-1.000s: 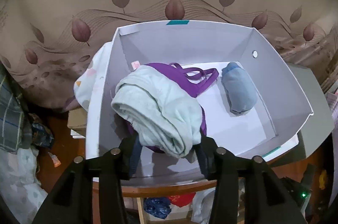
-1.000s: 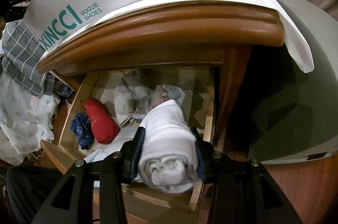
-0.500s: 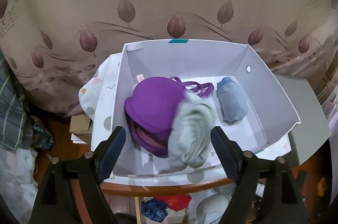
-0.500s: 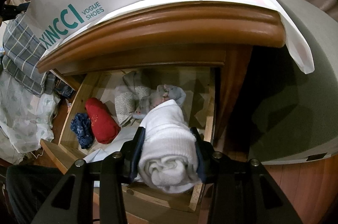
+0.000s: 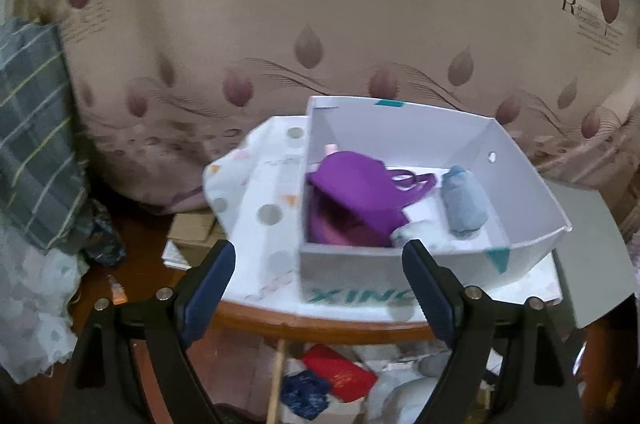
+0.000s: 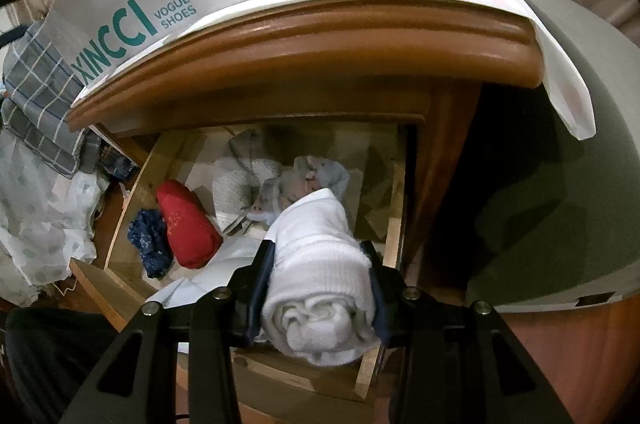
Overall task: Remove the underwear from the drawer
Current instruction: 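Move the left tool back to the drawer while the right tool lifts the white roll toward the box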
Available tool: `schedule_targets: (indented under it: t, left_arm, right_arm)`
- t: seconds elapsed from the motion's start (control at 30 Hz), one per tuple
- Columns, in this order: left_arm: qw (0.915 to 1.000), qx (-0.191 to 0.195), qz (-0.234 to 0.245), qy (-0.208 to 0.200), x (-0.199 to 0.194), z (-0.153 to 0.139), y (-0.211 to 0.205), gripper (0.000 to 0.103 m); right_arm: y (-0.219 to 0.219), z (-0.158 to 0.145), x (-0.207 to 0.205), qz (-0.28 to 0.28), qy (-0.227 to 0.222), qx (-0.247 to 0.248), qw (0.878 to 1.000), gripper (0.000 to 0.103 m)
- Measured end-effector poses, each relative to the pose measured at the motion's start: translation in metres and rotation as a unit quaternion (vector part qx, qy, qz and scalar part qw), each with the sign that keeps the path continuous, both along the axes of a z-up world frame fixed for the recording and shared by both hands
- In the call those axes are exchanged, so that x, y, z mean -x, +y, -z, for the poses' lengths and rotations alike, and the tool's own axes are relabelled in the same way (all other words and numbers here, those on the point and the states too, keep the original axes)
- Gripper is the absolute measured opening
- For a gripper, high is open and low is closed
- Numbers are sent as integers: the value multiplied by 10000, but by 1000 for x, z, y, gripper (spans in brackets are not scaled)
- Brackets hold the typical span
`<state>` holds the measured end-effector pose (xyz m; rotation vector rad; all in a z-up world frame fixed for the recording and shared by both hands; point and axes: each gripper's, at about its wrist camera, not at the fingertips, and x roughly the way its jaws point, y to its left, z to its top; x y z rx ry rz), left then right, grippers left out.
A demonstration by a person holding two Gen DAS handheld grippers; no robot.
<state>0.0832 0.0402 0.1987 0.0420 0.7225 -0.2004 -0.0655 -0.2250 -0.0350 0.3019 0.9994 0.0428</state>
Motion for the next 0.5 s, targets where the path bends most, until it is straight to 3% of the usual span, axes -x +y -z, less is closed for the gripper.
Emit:
schedule_targets:
  t: [0.1,0.23,0.5]
  left_arm:
    - [9988,-307,-292,-230,20,15,14,86]
    - [9967,-686,-342,-285,41,44,22,88]
    - [9940,-559,-922,195,44,114,43,88]
  right_arm:
    - [2,0,0,-37,-4,40,10000,42]
    - [5,-6,4,-119,-108,89,9998,42]
    - [12,-13,9,-231,-188,465,9985,42]
